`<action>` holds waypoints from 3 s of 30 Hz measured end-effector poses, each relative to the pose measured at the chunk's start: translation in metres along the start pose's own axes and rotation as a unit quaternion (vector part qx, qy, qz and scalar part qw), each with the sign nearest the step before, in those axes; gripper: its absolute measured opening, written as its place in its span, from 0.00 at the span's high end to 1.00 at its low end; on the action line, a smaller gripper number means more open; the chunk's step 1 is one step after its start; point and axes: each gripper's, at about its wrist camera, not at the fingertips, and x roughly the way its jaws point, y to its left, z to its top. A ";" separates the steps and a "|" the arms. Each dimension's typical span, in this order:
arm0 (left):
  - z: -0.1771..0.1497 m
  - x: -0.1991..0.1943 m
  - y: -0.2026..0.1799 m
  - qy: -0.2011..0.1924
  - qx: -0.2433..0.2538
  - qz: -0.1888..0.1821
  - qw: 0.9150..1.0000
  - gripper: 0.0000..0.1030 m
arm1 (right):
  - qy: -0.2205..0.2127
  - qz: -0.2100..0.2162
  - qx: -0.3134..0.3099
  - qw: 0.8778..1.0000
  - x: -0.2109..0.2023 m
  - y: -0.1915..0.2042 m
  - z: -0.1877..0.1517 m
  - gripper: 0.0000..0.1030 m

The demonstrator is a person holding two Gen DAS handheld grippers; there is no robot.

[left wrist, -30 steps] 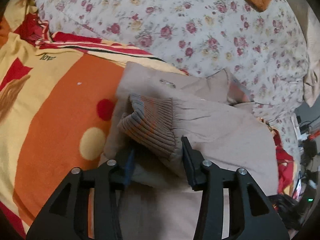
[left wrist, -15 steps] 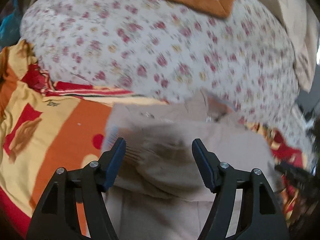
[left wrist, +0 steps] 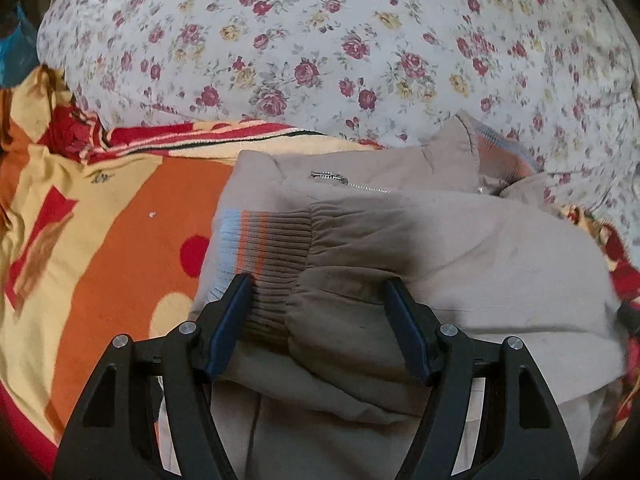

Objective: Fold large clothes

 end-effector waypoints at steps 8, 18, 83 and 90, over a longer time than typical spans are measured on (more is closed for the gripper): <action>-0.019 -0.056 0.015 0.017 -0.016 -0.068 0.997 0.33 | 0.052 -0.040 0.007 0.998 0.007 0.001 -0.017 0.52; -0.102 -0.124 0.053 0.032 0.003 -0.094 0.995 0.33 | 0.020 0.002 -0.013 1.000 -0.101 -0.007 -0.086 0.33; -0.237 -0.156 0.076 0.160 -0.033 -0.318 0.934 0.33 | 0.140 0.229 0.002 0.963 -0.138 0.013 -0.228 0.30; -0.242 -0.161 0.071 0.161 -0.021 -0.299 0.940 0.33 | 0.157 0.237 -0.010 0.959 -0.131 0.022 -0.233 0.43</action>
